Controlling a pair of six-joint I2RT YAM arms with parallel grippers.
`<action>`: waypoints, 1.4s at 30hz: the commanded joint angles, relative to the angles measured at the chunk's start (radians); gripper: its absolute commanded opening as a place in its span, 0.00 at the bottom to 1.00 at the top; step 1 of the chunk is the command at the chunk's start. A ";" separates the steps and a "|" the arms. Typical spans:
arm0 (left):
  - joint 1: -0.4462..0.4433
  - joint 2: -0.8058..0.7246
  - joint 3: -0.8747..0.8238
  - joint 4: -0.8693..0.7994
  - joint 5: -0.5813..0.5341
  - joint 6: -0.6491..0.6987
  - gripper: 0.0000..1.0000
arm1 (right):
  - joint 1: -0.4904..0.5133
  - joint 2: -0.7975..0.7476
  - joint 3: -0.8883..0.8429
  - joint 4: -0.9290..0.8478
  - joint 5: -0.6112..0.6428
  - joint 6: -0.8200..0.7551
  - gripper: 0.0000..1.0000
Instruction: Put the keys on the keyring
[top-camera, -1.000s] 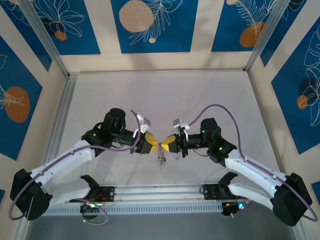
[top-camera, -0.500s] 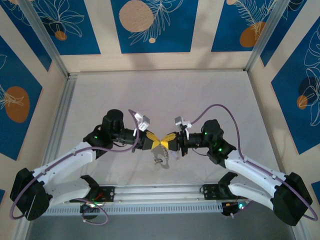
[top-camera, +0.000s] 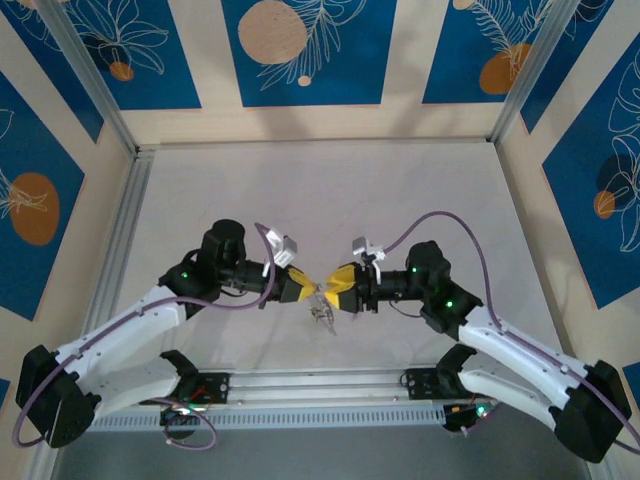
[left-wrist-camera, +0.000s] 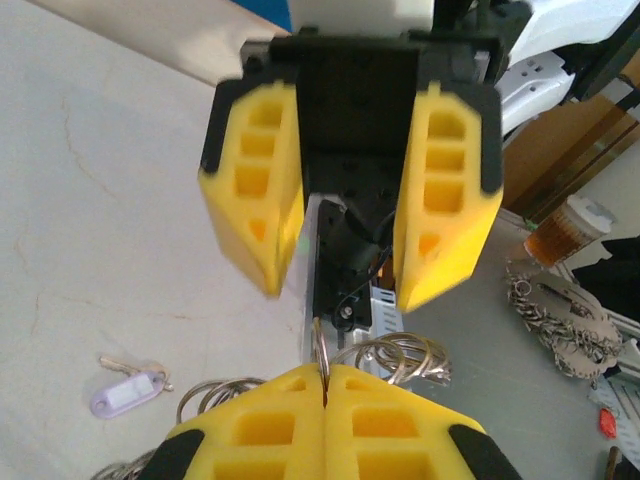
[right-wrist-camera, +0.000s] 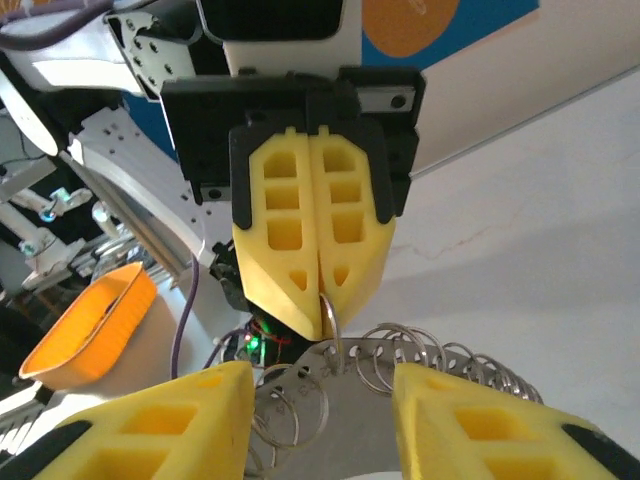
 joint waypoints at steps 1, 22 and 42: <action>-0.002 0.009 0.097 -0.199 0.017 0.152 0.00 | -0.047 -0.051 0.084 -0.237 0.034 -0.085 0.43; -0.049 0.164 0.354 -0.666 0.008 0.441 0.00 | 0.040 0.129 0.266 -0.406 -0.085 -0.286 0.35; -0.074 0.175 0.381 -0.687 -0.003 0.453 0.00 | 0.103 0.252 0.337 -0.457 -0.142 -0.357 0.06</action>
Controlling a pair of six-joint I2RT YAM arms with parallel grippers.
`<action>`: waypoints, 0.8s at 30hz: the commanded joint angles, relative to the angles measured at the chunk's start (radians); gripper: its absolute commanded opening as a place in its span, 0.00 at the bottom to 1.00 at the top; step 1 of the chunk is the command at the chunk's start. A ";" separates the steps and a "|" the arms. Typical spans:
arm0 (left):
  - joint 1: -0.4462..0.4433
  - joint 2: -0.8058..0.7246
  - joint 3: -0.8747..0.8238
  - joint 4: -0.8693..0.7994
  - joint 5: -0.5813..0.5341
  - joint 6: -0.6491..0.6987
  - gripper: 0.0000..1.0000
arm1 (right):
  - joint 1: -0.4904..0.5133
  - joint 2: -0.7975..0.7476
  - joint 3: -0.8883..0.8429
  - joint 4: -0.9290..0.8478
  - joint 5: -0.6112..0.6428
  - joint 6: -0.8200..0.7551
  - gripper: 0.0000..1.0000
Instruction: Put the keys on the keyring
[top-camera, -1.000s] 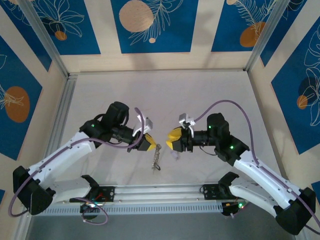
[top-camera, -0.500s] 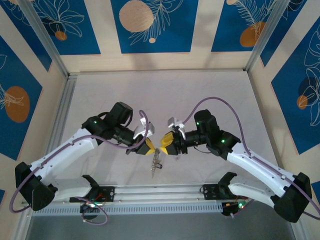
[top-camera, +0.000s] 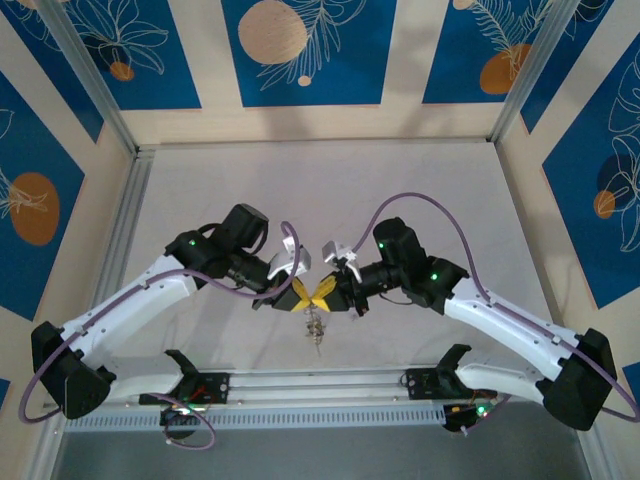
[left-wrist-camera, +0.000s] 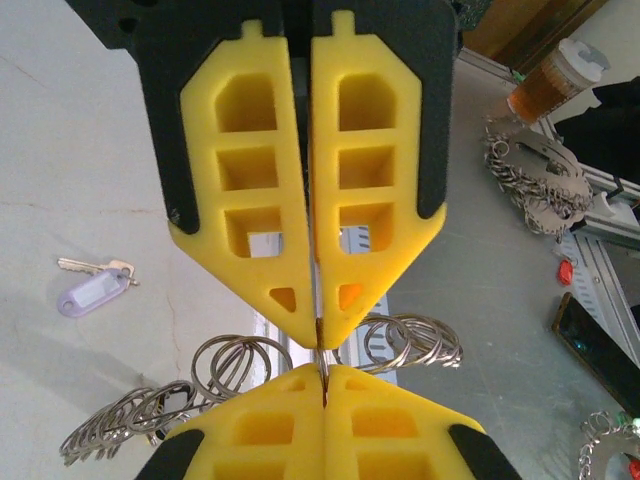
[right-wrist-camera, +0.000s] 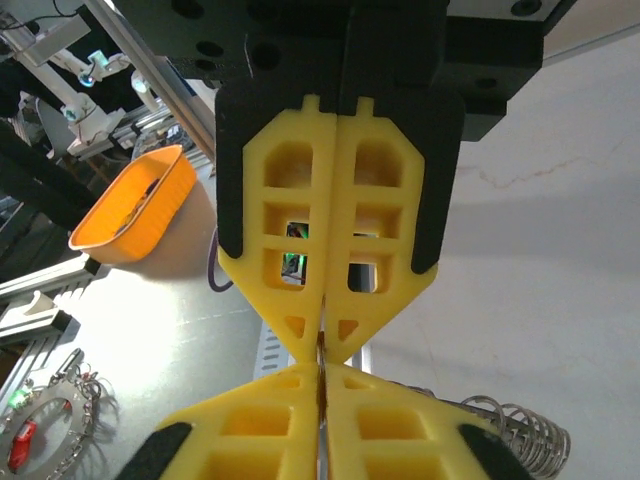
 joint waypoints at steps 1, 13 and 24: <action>-0.016 -0.003 0.034 -0.003 0.025 0.026 0.00 | 0.012 0.019 0.041 -0.036 -0.026 -0.031 0.06; -0.016 -0.025 -0.013 0.081 0.016 -0.014 0.00 | 0.028 0.014 0.040 -0.047 -0.075 -0.035 0.20; -0.015 -0.031 -0.024 0.107 0.021 -0.029 0.00 | 0.038 0.023 0.045 -0.053 -0.061 -0.041 0.00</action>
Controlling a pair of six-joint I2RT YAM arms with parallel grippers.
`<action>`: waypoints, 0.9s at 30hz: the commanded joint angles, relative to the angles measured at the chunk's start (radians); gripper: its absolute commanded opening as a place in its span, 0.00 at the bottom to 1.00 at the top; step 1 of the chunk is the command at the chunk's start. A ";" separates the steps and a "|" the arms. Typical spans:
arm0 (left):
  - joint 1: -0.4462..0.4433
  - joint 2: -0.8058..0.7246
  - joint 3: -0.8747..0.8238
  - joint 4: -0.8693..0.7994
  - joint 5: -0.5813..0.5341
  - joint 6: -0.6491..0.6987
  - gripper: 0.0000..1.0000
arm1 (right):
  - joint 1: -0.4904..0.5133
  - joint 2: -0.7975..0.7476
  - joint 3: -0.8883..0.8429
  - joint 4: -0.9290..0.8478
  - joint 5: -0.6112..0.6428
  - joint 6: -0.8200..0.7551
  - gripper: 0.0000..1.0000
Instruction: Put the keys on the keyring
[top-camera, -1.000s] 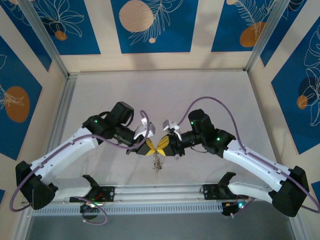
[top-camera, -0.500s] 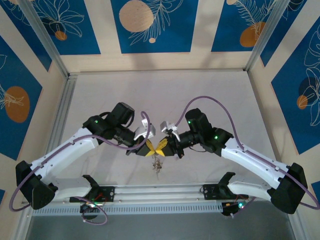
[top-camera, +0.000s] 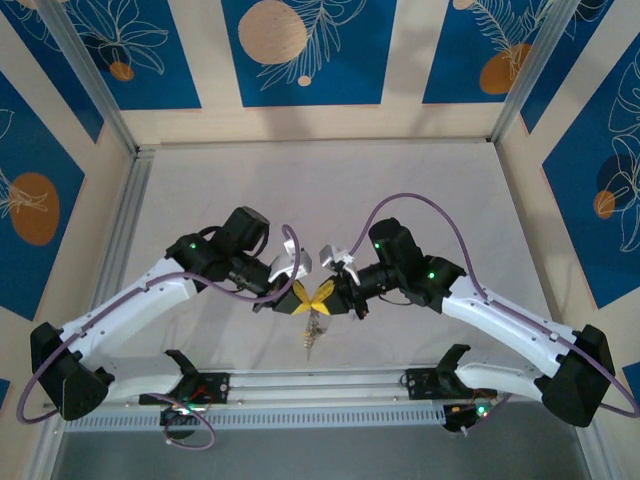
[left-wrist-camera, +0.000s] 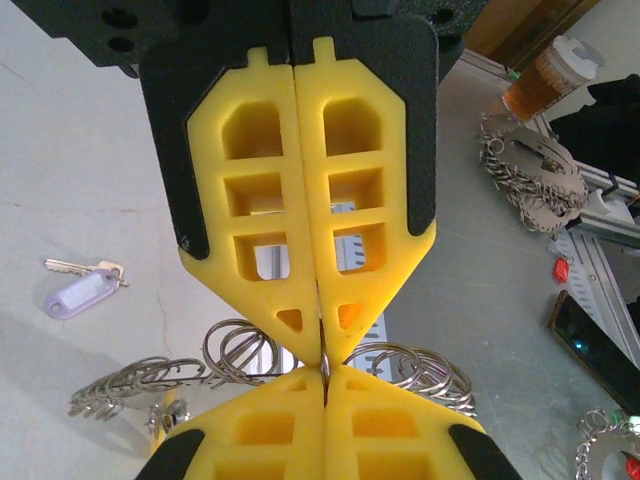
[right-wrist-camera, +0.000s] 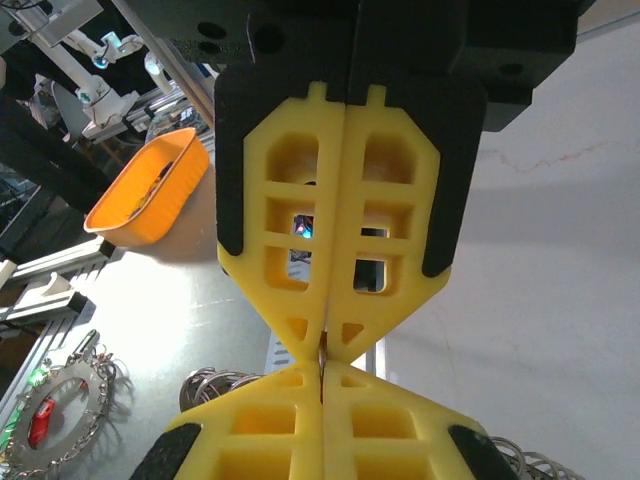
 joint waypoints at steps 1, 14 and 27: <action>-0.003 -0.020 -0.003 0.081 0.020 -0.014 0.00 | 0.019 0.008 0.034 -0.013 -0.038 -0.011 0.00; 0.037 -0.216 -0.193 0.359 0.052 -0.253 0.32 | 0.001 -0.176 -0.152 0.347 0.067 0.187 0.00; 0.036 -0.302 -0.378 0.771 0.001 -0.505 0.33 | -0.003 -0.209 -0.258 0.664 0.189 0.347 0.00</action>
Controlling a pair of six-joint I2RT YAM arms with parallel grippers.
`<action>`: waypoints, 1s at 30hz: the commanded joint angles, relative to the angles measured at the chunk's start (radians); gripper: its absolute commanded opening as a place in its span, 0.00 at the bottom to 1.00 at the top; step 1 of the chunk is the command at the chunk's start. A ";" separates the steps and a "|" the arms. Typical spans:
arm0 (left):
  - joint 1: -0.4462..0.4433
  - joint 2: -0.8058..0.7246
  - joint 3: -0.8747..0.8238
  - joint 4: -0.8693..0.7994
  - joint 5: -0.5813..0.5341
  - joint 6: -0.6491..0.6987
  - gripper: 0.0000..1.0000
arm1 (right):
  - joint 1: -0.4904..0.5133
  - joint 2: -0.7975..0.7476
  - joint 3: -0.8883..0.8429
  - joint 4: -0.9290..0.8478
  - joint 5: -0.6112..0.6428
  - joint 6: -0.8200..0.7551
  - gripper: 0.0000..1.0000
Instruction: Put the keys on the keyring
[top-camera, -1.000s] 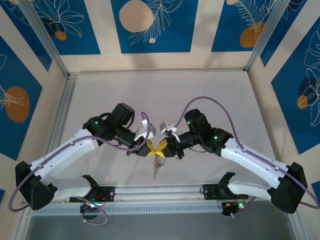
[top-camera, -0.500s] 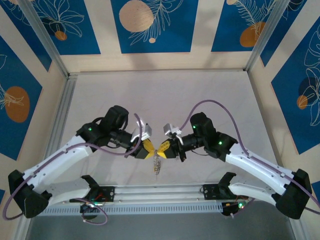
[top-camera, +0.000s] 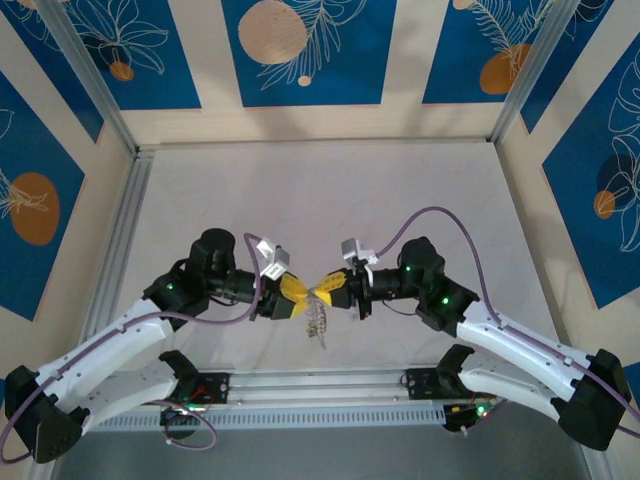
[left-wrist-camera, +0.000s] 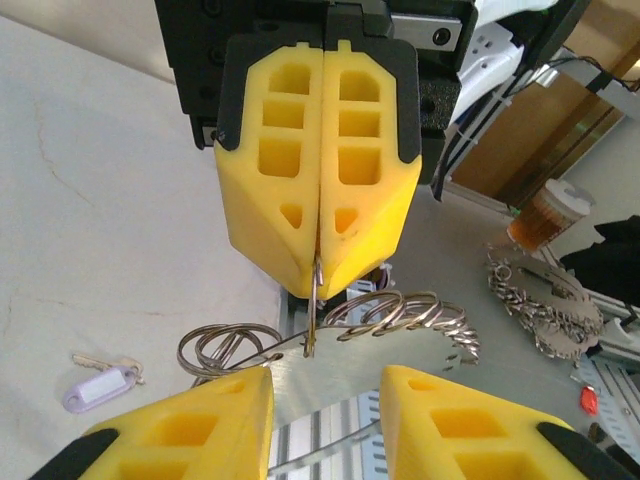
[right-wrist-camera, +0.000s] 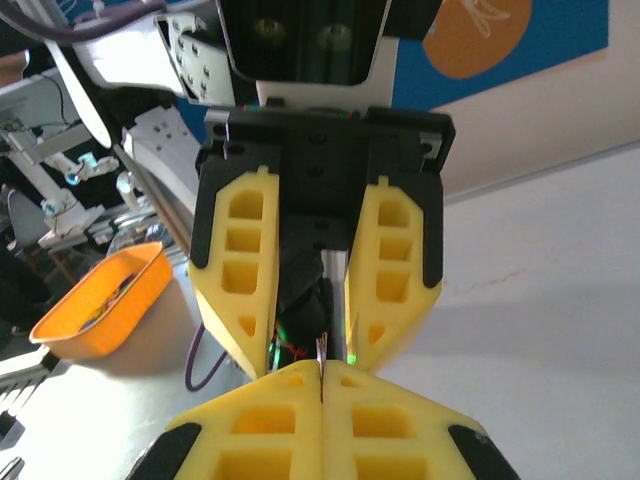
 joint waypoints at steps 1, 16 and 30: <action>0.006 -0.011 -0.020 0.154 -0.012 -0.070 0.33 | -0.003 -0.023 -0.022 0.152 0.042 0.064 0.00; 0.000 0.030 -0.061 0.332 -0.065 -0.107 0.00 | -0.003 -0.016 -0.062 0.269 0.061 0.134 0.00; 0.000 -0.007 0.015 0.153 -0.082 0.003 0.00 | 0.022 -0.061 0.000 -0.017 0.092 0.009 0.19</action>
